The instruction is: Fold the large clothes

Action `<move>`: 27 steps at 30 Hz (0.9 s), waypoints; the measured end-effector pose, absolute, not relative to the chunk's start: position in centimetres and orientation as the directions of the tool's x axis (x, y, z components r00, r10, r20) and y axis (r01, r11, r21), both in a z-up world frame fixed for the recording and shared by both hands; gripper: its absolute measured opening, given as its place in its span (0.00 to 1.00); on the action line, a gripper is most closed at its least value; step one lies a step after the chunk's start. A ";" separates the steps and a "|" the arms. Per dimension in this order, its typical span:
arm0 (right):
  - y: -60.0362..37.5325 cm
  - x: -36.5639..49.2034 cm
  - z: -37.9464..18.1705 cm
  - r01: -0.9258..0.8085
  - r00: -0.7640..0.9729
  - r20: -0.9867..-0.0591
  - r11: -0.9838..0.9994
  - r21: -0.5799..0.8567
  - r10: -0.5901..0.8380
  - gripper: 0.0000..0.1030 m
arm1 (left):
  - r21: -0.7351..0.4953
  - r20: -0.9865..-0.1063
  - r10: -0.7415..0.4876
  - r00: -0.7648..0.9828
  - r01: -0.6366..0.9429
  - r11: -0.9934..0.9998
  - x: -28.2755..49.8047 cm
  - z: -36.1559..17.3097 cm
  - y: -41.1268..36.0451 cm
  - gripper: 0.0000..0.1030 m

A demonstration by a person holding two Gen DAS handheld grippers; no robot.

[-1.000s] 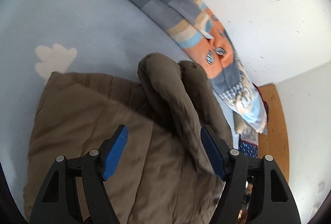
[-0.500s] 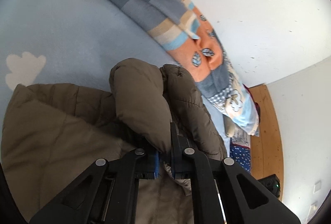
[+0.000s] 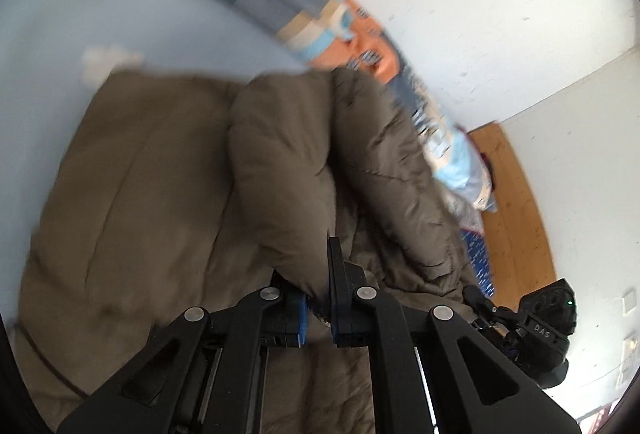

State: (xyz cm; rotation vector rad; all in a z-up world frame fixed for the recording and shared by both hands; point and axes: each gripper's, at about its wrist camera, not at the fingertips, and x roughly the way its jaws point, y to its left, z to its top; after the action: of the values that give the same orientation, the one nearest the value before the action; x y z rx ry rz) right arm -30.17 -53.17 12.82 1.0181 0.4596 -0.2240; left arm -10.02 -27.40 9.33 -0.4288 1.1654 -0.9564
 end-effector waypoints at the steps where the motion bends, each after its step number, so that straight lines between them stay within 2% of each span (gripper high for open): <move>1: -52.8 -30.5 12.1 0.397 0.877 -0.479 0.515 0.760 0.032 0.09 | -0.718 -0.597 -0.799 0.072 0.396 0.572 -10.5 7.9 -27.2 0.07; 6: -52.0 -30.6 5.0 0.533 0.788 -0.615 0.489 0.691 0.011 0.09 | -0.657 -0.659 -0.747 0.090 0.414 0.630 -11.5 3.9 -27.8 0.08; 10: -52.6 -30.2 0.9 0.562 0.774 -0.633 0.451 0.693 0.009 0.07 | -0.595 -0.676 -0.724 0.137 0.478 0.646 -12.5 4.7 -28.2 0.10; 13: -52.8 -30.5 1.3 0.557 0.781 -0.624 0.445 0.701 0.004 0.10 | -0.567 -0.682 -0.712 0.164 0.497 0.657 -13.1 5.7 -27.8 0.15; 14: -52.9 -30.6 1.6 0.550 0.782 -0.623 0.457 0.699 0.013 0.12 | -0.558 -0.685 -0.707 0.175 0.498 0.664 -13.3 6.0 -27.5 0.23; 19: -52.6 -32.8 3.6 0.532 0.786 -0.618 0.494 0.688 0.014 0.22 | -0.530 -0.711 -0.677 0.193 0.485 0.695 -14.3 7.2 -24.8 0.46; 23: -51.5 -35.7 5.7 0.527 0.786 -0.618 0.534 0.661 -0.011 0.22 | -0.477 -0.741 -0.631 0.228 0.483 0.734 -15.3 8.2 -21.9 0.47; 27: -50.6 -38.1 7.7 0.505 0.807 -0.590 0.562 0.655 -0.038 0.22 | -0.412 -0.727 -0.613 0.311 0.516 0.751 -16.0 11.1 -20.5 0.47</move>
State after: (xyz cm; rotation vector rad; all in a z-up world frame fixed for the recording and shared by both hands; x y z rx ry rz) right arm -38.05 -50.62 7.74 0.9283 0.5613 -0.3401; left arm -15.99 -20.50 11.11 -0.1095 1.0091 -0.7470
